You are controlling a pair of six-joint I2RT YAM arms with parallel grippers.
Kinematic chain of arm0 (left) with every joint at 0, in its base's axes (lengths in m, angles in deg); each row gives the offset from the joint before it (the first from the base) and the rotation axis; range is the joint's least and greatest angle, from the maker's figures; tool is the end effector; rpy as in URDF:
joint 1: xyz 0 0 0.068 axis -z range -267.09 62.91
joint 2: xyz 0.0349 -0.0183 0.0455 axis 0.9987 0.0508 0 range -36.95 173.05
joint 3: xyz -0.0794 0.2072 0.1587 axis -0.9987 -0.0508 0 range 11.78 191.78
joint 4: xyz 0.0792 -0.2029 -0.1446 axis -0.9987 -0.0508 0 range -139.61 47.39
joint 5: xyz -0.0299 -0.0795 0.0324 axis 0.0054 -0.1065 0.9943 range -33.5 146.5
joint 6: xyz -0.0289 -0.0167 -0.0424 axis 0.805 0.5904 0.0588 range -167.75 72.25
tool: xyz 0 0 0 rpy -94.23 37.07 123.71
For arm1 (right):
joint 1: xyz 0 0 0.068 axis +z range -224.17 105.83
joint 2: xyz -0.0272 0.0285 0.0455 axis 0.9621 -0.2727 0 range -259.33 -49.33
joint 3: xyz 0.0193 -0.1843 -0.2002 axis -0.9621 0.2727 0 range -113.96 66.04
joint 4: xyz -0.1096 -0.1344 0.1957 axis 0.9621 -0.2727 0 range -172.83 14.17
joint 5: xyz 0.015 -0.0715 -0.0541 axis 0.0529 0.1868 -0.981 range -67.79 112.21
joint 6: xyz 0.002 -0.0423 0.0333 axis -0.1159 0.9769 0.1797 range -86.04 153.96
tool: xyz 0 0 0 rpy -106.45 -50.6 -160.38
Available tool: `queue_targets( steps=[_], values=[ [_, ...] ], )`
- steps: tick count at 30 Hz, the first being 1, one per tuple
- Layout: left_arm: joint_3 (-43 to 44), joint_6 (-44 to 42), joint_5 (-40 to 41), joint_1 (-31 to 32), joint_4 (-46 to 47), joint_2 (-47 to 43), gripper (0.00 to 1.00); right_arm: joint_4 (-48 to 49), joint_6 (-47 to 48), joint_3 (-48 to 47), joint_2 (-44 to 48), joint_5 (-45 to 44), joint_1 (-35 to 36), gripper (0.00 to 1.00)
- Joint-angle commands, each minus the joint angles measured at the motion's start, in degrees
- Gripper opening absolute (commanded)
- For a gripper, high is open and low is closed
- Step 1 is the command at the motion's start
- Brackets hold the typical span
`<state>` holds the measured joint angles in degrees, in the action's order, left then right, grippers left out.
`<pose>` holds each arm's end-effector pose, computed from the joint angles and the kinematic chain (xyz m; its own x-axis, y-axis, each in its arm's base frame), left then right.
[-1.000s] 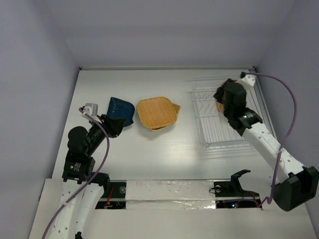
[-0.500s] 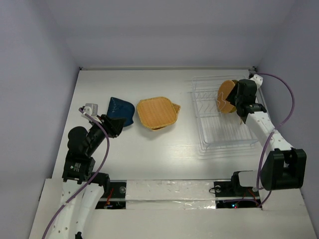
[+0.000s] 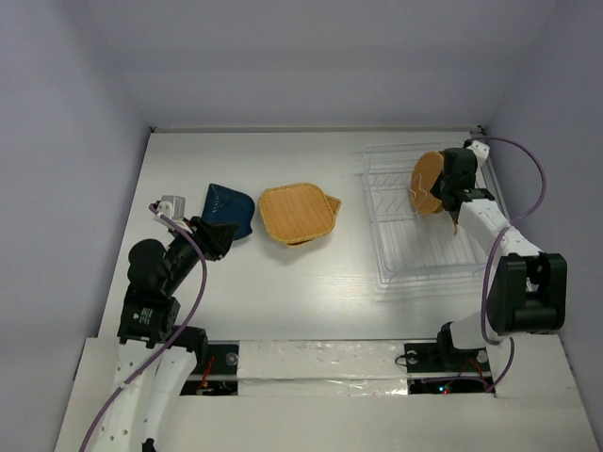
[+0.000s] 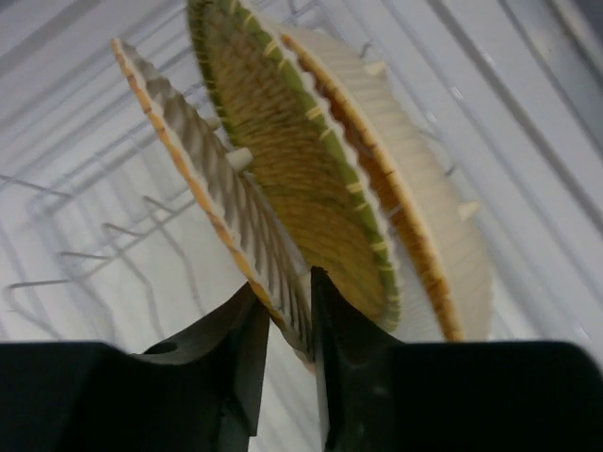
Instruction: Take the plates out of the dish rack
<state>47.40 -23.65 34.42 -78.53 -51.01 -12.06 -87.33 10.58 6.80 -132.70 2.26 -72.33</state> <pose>0.1137 -0.0306 0.3335 -0.1712 -0.3568 -0.9184 0.4813 0.7830 -0.3940 0.3252 -0.0017 0.2678 -0.4366 0.3591 -0.8249 0.4576 0.8781 0.1400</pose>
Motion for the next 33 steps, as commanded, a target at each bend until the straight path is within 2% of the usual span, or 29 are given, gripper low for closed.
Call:
queue_targets(
  steps=[1, 6, 8, 10, 12, 24, 33],
  values=[
    [-0.37, 0.16, -0.68, 0.23, 2.87, -0.27, 0.31, 1.40, 0.87, -2.89, -1.35, -2.12, -0.35, 0.23],
    [-0.37, 0.25, -0.85, 0.23, 3.04, -0.19, 0.31, 0.44, 2.37, -2.46, 3.03, -2.99, -0.35, 0.09],
    [-0.37, 0.25, -0.77, 0.23, 3.04, -0.10, 0.31, -0.18, 2.72, -2.02, 4.53, -2.99, -0.35, 0.09],
    [-0.37, 0.25, -0.85, 0.23, 2.96, -0.10, 0.31, -0.88, 3.07, -1.93, 6.28, -2.56, -0.35, 0.02],
    [-0.46, 0.25, -0.77, 0.23, 3.04, -0.01, 0.31, -1.15, 3.60, -2.10, 7.17, -2.21, 0.17, 0.00],
    [-0.46, 0.34, -1.12, 0.23, 3.22, 0.69, 0.31, -6.24, 5.10, -6.14, 12.61, -7.83, 7.99, 0.00],
    [-0.46, 0.34, -1.03, 0.23, 3.22, 1.04, 0.31, -3.52, 0.27, -6.94, 18.68, 1.75, 16.68, 0.00]
  ],
)
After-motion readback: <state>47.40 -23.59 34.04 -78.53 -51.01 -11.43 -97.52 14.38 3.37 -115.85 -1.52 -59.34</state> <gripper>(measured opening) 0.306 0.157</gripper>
